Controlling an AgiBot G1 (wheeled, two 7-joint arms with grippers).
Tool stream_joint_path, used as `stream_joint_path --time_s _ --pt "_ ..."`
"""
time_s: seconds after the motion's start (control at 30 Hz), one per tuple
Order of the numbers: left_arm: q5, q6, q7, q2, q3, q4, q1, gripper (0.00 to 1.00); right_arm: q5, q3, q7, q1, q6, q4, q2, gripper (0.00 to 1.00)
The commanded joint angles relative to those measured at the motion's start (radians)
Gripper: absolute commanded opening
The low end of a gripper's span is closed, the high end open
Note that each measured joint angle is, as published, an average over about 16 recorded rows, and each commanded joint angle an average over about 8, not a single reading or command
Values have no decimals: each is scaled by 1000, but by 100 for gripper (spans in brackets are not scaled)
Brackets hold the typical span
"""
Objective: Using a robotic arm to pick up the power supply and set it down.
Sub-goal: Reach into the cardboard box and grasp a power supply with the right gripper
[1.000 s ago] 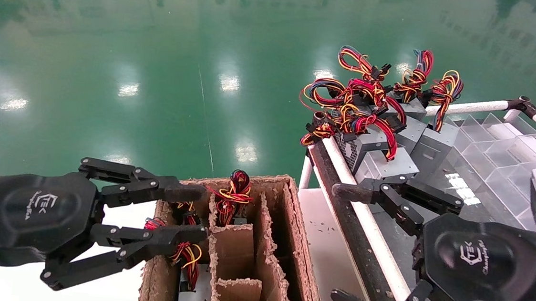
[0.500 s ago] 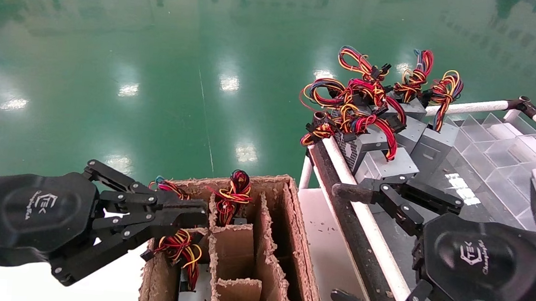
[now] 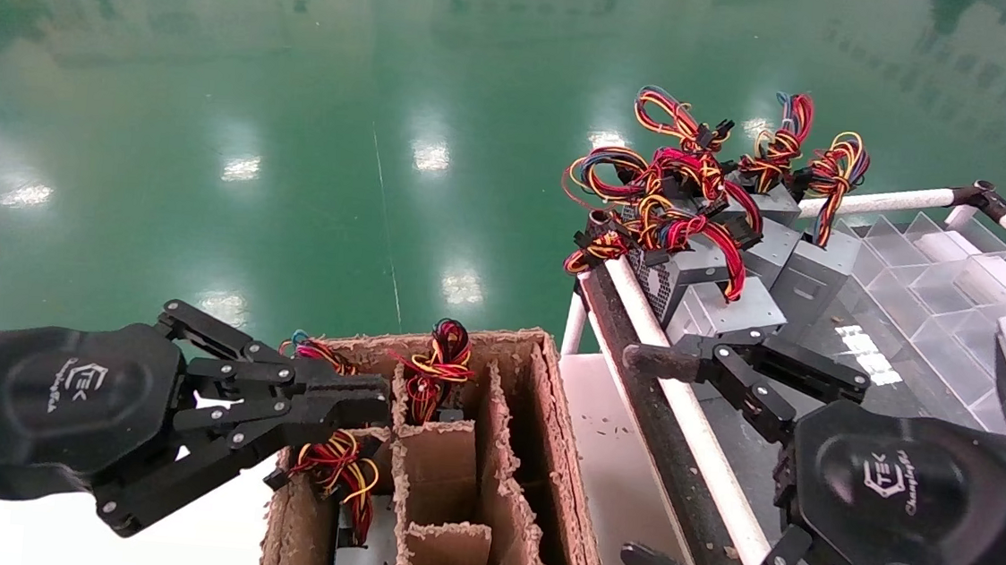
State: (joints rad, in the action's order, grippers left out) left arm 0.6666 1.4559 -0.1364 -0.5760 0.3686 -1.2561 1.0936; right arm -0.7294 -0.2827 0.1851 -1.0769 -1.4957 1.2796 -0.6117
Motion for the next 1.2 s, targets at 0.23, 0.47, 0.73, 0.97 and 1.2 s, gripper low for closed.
stream_joint_path --time_s 0.23,0.47,0.73,0.97,1.2 --pt "0 0 0 0 0 0 0 100 -9 -2 0 -2 6 -7 0 100" --pt "0 0 0 0 0 0 0 100 -85 -27 -24 -33 31 -65 -21 100" --pt "0 0 0 0 0 0 0 100 -252 -110 -102 -168 40 -278 -150 100" --pt "0 0 0 0 0 0 0 100 -365 -183 -167 -327 2 -502 -286 100" --pt "0 0 0 0 0 0 0 100 -400 -205 -178 -371 -9 -568 -323 100"
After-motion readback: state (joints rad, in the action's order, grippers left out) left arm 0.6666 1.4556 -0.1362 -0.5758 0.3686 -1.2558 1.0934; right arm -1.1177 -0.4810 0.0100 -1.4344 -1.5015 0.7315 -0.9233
